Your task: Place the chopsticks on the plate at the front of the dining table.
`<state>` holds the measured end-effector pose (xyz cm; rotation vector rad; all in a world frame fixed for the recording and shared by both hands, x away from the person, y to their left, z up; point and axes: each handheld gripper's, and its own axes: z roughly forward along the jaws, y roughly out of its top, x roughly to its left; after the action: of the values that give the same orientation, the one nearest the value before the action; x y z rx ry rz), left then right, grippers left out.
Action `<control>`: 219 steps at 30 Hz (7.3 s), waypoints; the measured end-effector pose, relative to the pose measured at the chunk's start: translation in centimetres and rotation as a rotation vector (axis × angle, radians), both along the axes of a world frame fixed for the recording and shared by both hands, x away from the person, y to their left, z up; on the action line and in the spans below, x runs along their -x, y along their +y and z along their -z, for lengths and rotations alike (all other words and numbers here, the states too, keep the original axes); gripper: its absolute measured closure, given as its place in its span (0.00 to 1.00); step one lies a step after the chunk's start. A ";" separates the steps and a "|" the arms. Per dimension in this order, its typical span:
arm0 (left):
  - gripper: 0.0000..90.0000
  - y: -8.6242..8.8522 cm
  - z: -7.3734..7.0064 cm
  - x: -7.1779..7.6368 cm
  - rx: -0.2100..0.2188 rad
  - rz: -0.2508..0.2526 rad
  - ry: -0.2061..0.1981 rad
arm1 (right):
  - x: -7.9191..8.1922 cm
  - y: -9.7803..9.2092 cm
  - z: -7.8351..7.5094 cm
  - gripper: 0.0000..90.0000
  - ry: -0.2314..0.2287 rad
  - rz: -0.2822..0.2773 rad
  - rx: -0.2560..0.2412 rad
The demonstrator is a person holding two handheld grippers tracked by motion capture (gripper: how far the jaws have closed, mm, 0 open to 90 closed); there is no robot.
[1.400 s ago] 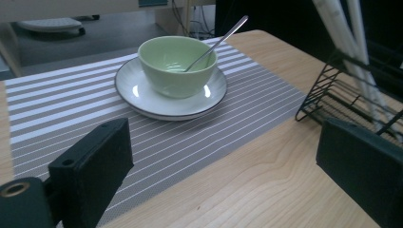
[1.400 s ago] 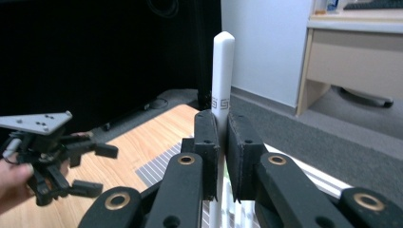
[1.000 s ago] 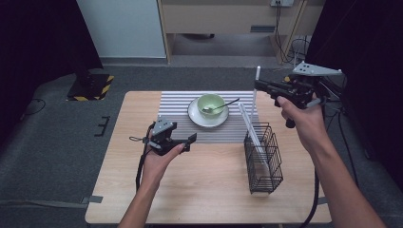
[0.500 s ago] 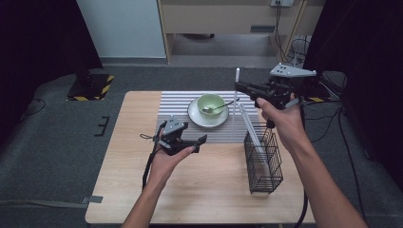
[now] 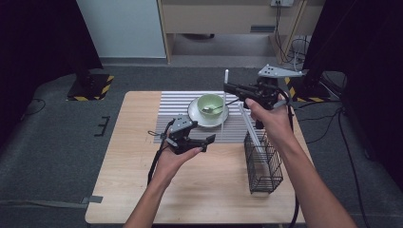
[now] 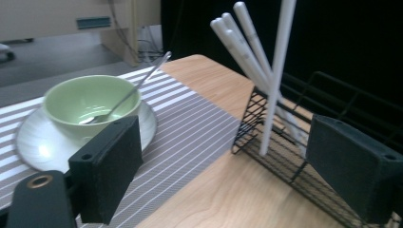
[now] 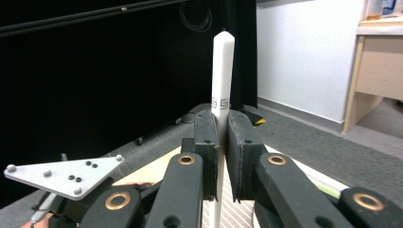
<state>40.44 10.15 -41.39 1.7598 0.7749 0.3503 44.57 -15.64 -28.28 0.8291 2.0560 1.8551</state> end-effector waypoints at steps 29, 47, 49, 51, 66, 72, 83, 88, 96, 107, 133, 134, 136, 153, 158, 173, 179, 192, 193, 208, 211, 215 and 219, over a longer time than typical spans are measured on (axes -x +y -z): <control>0.60 -1.5 0.5 0.4 0.019 0.077 -0.012 | 0.2 0.6 1.2 0.93 0.038 -0.041 -0.041; 0.76 -1.8 0.6 0.7 0.012 0.090 -0.015 | 0.3 1.0 0.8 0.93 0.042 -0.051 -0.045; 0.78 -1.8 0.7 0.7 0.008 0.088 -0.014 | 0.3 1.0 0.7 0.93 0.041 -0.051 -0.046; 0.79 -1.8 0.7 0.7 0.010 0.087 -0.011 | 0.3 1.0 0.7 0.93 0.040 -0.051 -0.047; 0.83 -2.1 1.8 0.8 0.006 0.102 0.014 | 0.3 0.8 0.4 0.93 0.040 -0.052 -0.051; 0.85 -2.2 2.0 0.9 0.009 0.104 0.017 | 0.2 0.7 0.4 0.93 0.041 -0.054 -0.050; 0.92 -2.1 2.2 0.9 0.015 0.103 0.016 | 0.2 0.8 0.4 0.93 0.046 -0.061 -0.051; 0.95 -2.1 2.3 0.9 0.021 0.104 0.014 | 0.2 0.8 0.4 0.93 0.047 -0.061 -0.051; 0.95 -2.3 2.5 1.0 0.017 0.098 0.015 | 0.2 1.0 0.5 0.93 0.049 -0.064 -0.042; 0.96 -2.2 2.6 1.1 0.022 0.081 0.007 | 0.2 1.0 0.5 0.93 0.045 -0.066 -0.038; 0.96 -1.2 2.3 0.7 0.029 -0.001 -0.013 | 1.3 -1.9 1.2 0.57 0.002 0.030 -0.008; 0.96 -1.1 2.3 0.7 0.031 -0.010 -0.014 | 1.4 -2.5 1.4 0.54 -0.003 0.058 -0.003; 0.96 -1.0 2.2 0.7 0.027 -0.022 -0.021 | 1.4 -3.7 2.0 0.51 -0.001 0.104 0.009; 0.96 0.9 1.7 -0.1 0.040 -0.194 -0.019 | -0.1 -13.0 8.5 0.24 0.089 0.492 0.084; 0.96 1.6 1.5 -0.6 0.028 -0.231 -0.010 | -0.2 -14.8 10.9 0.22 0.128 0.562 0.099; 0.96 2.5 0.9 -1.1 0.007 -0.311 -0.001 | 0.0 -17.5 18.0 0.22 0.260 0.679 0.190; 0.96 2.5 1.2 -1.5 -0.015 -0.357 -0.017 | 0.2 -16.9 20.6 0.22 0.309 0.688 0.253; 0.96 3.0 1.7 -1.9 -0.022 -0.412 -0.009 | 0.7 -16.0 24.6 0.21 0.388 0.690 0.341; 0.96 2.9 1.7 -2.0 -0.022 -0.412 -0.008 | 0.7 -16.0 24.8 0.21 0.391 0.688 0.345; 0.96 2.3 2.7 -2.2 -0.032 -0.423 0.005 | 0.8 -15.6 26.4 0.18 0.423 0.680 0.405; 0.96 2.1 2.8 -2.3 -0.031 -0.427 0.006 | 0.9 -15.5 26.5 0.18 0.417 0.685 0.420; 0.96 1.8 3.0 -2.2 -0.027 -0.426 0.007 | 1.0 -15.2 26.8 0.17 0.396 0.689 0.435; 0.96 1.6 3.0 -2.2 -0.021 -0.430 0.007 | 1.1 -15.0 26.8 0.13 0.390 0.686 0.463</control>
<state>42.69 11.71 -44.38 1.6051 1.1600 0.6403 43.47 -30.61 -55.09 1.5780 1.9151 0.8662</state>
